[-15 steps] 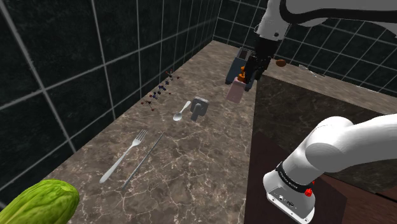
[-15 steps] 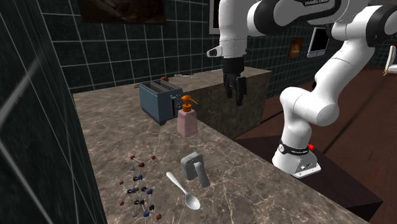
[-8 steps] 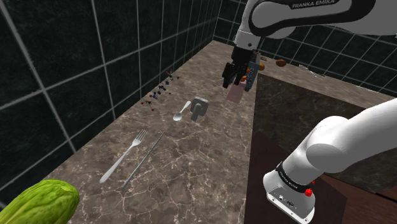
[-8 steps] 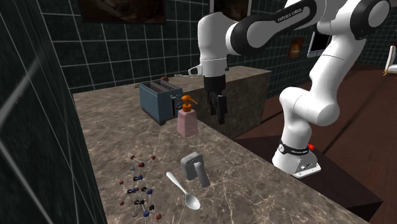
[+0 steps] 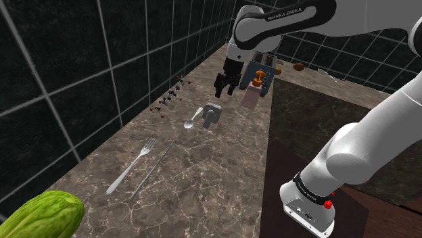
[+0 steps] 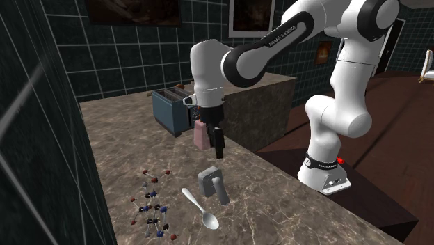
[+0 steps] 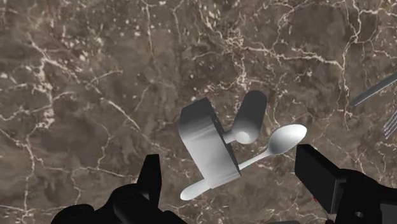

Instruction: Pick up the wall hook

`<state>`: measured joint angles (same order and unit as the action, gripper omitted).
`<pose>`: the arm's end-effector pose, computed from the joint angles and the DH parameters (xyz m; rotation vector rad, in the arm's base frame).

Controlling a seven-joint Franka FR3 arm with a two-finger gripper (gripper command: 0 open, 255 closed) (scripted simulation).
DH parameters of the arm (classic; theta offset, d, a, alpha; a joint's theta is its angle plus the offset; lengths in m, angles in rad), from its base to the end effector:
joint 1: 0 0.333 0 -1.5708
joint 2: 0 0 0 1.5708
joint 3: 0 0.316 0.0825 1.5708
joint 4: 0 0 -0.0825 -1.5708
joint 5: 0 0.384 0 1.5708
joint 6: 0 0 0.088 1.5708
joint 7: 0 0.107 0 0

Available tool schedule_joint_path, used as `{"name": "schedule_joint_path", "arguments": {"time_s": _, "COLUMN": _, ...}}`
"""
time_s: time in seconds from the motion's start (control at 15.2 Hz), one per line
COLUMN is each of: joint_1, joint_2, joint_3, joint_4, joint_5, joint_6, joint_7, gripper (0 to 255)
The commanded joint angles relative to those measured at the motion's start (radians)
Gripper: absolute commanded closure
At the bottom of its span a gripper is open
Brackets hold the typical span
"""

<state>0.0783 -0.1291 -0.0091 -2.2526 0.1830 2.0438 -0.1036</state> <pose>0.4891 0.0439 0.4127 -2.9749 -0.1233 0.1146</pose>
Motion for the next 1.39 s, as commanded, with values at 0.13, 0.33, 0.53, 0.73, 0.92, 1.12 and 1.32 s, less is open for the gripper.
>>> {"name": "schedule_joint_path", "arguments": {"time_s": 0.13, "joint_1": 0.012, "joint_2": 0.160, "joint_3": 0.008, "joint_4": 0.096, "joint_5": 0.040, "joint_6": 0.066, "joint_7": -0.024, "gripper": 0}}
{"name": "schedule_joint_path", "arguments": {"time_s": 0.33, "joint_1": 0.016, "joint_2": 0.226, "joint_3": 0.013, "joint_4": 0.132, "joint_5": 0.056, "joint_6": 0.097, "joint_7": -0.035, "gripper": 0}}
{"name": "schedule_joint_path", "arguments": {"time_s": 0.53, "joint_1": 0.016, "joint_2": 0.248, "joint_3": 0.014, "joint_4": 0.116, "joint_5": 0.062, "joint_6": 0.134, "joint_7": -0.044, "gripper": 0}}
{"name": "schedule_joint_path", "arguments": {"time_s": 0.73, "joint_1": 0.017, "joint_2": 0.271, "joint_3": 0.016, "joint_4": 0.102, "joint_5": 0.068, "joint_6": 0.170, "joint_7": -0.054, "gripper": 0}}
{"name": "schedule_joint_path", "arguments": {"time_s": 0.92, "joint_1": 0.017, "joint_2": 0.274, "joint_3": 0.016, "joint_4": 0.096, "joint_5": 0.070, "joint_6": 0.179, "joint_7": -0.056, "gripper": 255}}
{"name": "schedule_joint_path", "arguments": {"time_s": 1.12, "joint_1": 0.017, "joint_2": 0.275, "joint_3": 0.016, "joint_4": 0.098, "joint_5": 0.070, "joint_6": 0.178, "joint_7": -0.055, "gripper": 255}}
{"name": "schedule_joint_path", "arguments": {"time_s": 1.32, "joint_1": 0.017, "joint_2": 0.274, "joint_3": 0.016, "joint_4": 0.097, "joint_5": 0.070, "joint_6": 0.179, "joint_7": -0.055, "gripper": 255}}
